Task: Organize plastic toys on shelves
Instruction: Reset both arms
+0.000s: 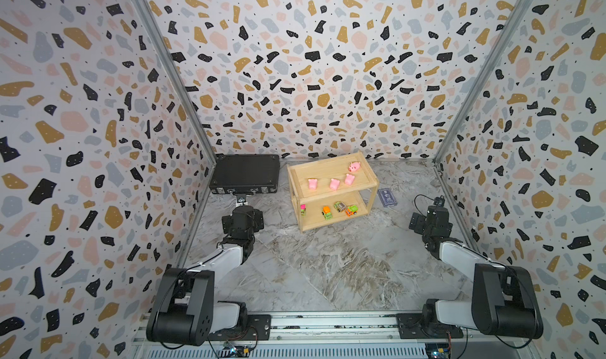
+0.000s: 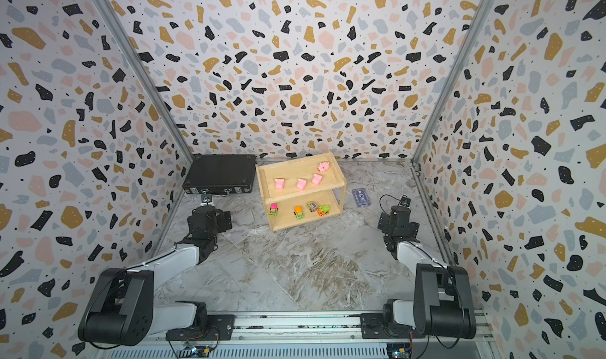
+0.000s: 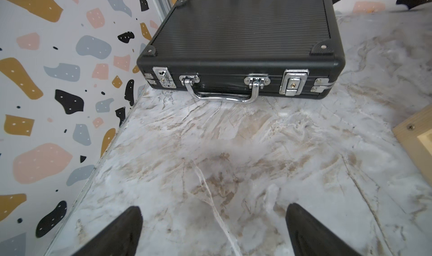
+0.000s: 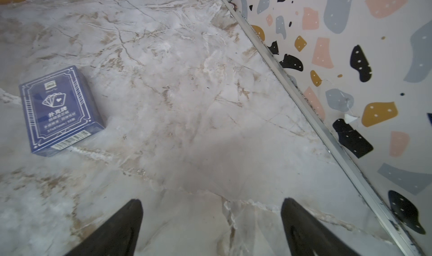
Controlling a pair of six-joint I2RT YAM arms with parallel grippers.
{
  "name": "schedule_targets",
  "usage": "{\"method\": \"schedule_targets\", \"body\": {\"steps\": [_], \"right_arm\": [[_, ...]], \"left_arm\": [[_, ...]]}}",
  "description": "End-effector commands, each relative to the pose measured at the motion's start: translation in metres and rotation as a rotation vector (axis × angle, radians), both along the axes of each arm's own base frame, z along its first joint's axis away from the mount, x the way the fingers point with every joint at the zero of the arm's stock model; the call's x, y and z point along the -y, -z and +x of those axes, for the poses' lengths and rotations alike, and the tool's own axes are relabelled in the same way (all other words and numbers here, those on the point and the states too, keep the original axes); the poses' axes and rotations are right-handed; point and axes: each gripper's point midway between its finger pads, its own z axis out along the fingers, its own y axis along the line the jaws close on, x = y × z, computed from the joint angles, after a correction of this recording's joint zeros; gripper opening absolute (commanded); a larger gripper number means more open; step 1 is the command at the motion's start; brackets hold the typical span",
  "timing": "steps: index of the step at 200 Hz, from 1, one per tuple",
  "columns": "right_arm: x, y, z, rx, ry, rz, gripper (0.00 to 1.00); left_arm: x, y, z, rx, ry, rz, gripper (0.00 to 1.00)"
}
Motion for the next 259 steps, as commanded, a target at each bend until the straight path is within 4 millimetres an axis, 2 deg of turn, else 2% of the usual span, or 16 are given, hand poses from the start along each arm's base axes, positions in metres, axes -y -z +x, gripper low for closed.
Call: {"method": "schedule_targets", "body": {"steps": [1,28,45,61,75,87,103,127,142,172,197,259], "right_arm": [[-0.010,-0.020,0.016,0.142,-0.086,-0.014,0.97],[-0.021,-0.023,0.018,0.259,-0.163,-0.036,0.98],[-0.031,-0.019,0.016,0.283,-0.223,-0.037,0.98],[-0.038,-0.017,0.016,0.300,-0.271,-0.034,0.98],[-0.040,-0.007,0.017,0.298,-0.280,-0.031,0.99],[-0.045,-0.007,0.020,0.323,-0.314,-0.034,1.00],[-0.040,-0.006,0.021,0.280,-0.282,-0.031,1.00],[-0.047,-0.002,0.026,0.249,-0.320,-0.021,1.00],[-0.054,-0.003,0.029,0.262,-0.364,-0.019,1.00],[-0.054,-0.002,0.029,0.251,-0.365,-0.017,1.00],[-0.054,-0.002,0.029,0.252,-0.365,-0.018,1.00],[-0.054,-0.002,0.029,0.254,-0.365,-0.018,1.00]], "left_arm": [[0.019,-0.011,0.011,0.090,0.122,-0.043,0.99],[0.026,-0.005,0.006,0.141,0.171,-0.048,0.99],[0.032,-0.003,0.005,0.171,0.206,-0.051,0.99],[0.031,0.008,0.004,0.169,0.199,-0.051,1.00],[0.034,0.007,0.006,0.177,0.224,-0.050,0.99],[0.034,0.008,0.006,0.161,0.221,-0.054,0.99],[0.035,0.009,0.006,0.161,0.223,-0.053,0.99],[0.036,0.008,0.006,0.160,0.229,-0.052,0.99],[0.036,0.009,0.006,0.157,0.232,-0.051,0.99],[0.037,0.009,0.006,0.154,0.235,-0.050,0.99],[0.049,0.010,0.009,0.139,0.313,-0.056,0.99],[0.049,0.010,0.009,0.138,0.311,-0.057,1.00]]}}
